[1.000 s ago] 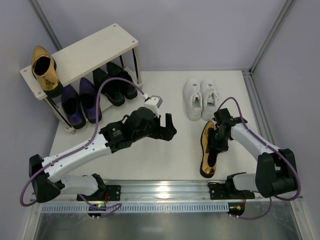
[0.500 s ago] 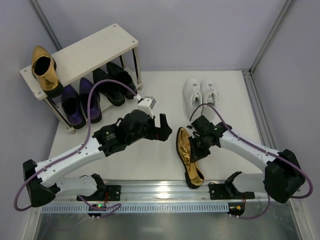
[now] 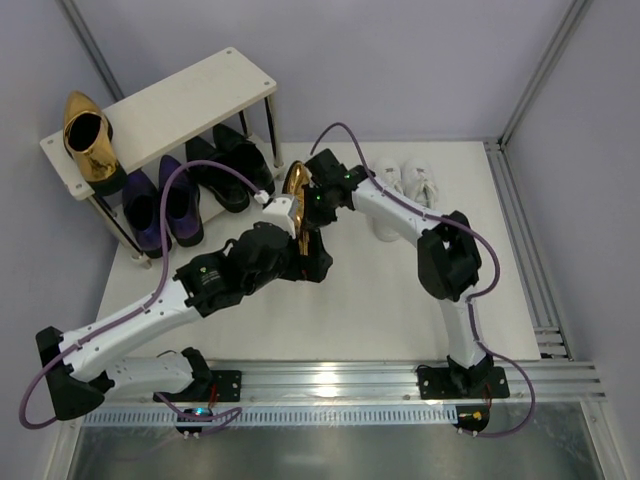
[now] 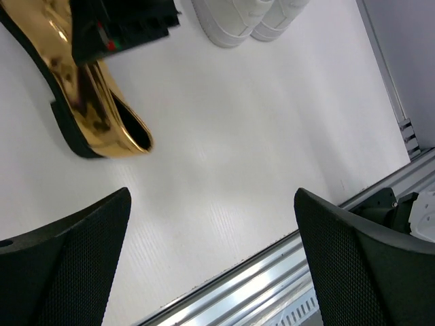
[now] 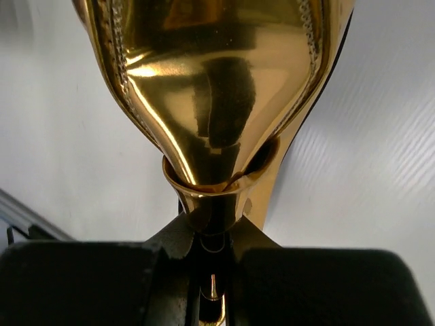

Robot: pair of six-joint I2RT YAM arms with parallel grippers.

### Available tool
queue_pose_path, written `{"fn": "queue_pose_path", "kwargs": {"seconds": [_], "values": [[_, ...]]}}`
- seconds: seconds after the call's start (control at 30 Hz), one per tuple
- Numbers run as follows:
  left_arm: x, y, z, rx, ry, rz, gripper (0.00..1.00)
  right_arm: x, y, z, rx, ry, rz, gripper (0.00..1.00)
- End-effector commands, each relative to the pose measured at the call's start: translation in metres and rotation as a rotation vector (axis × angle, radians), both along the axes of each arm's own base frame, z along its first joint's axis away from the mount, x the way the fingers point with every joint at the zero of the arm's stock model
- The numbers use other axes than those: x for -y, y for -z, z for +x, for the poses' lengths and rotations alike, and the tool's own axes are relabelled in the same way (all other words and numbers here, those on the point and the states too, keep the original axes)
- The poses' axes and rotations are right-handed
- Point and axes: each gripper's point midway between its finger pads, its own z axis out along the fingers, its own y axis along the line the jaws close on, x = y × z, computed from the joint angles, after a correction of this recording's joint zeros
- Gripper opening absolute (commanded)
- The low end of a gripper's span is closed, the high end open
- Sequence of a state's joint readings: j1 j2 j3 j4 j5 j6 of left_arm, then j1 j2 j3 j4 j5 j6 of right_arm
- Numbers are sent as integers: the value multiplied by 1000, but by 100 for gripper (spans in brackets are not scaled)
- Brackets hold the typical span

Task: Place and organize the shoes onto the shoe shelf

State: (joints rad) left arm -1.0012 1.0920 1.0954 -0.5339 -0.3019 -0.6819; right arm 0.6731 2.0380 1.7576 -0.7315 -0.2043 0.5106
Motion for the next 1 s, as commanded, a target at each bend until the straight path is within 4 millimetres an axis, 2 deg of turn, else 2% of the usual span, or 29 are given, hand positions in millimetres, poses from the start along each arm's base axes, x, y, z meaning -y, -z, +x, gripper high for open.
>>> {"fn": "queue_pose_path", "kwargs": {"seconds": [0.0,0.03,0.13,0.27,0.3,0.4,0.43,0.5,0.53,0.67,0.7,0.73,0.8,0.83,0.87,0.9,0.93,0.97], "values": [[-9,-3,0,12,-39,-4,100,-6,-35,57,118,118,28,4],[-10,-1,0,11,-44,5,100,-4,-27,65,118,141,12,4],[-8,9,1,-4,-38,33,100,4,-36,84,143,202,19,4],[3,26,1,-33,-10,55,100,12,-41,84,150,222,19,4],[7,28,2,-30,-5,50,100,14,-37,80,140,224,14,7],[12,37,7,-25,-4,80,100,16,-43,73,138,210,32,32],[14,37,9,-14,-5,82,100,17,-46,71,142,206,36,50],[14,42,17,12,-25,127,100,18,-62,64,156,192,64,73],[14,39,22,34,-39,135,100,17,-70,63,174,180,81,97],[13,37,40,140,-104,192,100,20,-112,51,242,129,151,97],[7,40,48,171,-137,235,100,24,-132,43,273,118,181,98],[6,42,52,186,-152,250,100,27,-140,41,294,115,189,97],[-1,49,64,226,-226,298,100,40,-147,35,324,125,176,97],[-5,52,67,241,-248,320,100,52,-165,30,367,143,184,97],[-5,58,71,254,-269,328,100,65,-158,28,362,154,161,97],[-7,63,74,264,-290,337,100,73,-158,25,369,162,156,97],[-11,72,79,273,-331,372,100,83,-174,18,408,167,170,97],[-12,79,81,272,-351,382,100,95,-164,15,401,173,138,97]]}}
